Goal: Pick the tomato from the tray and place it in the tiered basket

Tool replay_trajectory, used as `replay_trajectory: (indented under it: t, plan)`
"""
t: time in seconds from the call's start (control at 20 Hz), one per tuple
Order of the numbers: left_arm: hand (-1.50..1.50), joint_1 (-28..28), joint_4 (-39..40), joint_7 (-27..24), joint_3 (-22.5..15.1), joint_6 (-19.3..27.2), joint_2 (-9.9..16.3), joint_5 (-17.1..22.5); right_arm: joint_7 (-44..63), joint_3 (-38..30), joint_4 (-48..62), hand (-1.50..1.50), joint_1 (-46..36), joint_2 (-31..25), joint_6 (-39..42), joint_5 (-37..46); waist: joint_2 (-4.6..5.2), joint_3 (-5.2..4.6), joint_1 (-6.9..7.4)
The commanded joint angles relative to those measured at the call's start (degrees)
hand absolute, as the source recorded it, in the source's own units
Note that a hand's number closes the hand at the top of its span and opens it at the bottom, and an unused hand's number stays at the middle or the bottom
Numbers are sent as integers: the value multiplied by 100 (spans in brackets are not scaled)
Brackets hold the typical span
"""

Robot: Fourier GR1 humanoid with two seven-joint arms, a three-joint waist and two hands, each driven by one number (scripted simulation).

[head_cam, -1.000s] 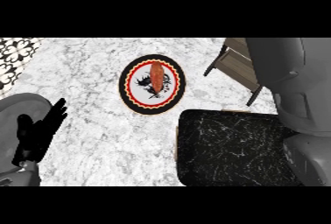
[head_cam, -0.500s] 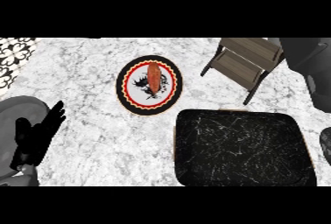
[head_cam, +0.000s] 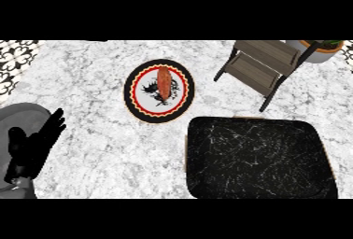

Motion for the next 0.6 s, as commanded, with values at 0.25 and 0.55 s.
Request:
replay_trajectory:
  t: [0.25,0.55]
  plan:
    - [0,-23,23,55,109,-38,74,62,-520,81,560,150,-338,-244,764,109,-4,3,-25]
    - [0,-96,-58,98,-2,68,-21,-48,142,-552,822,150,-97,-400,1209,-446,11,9,-40]
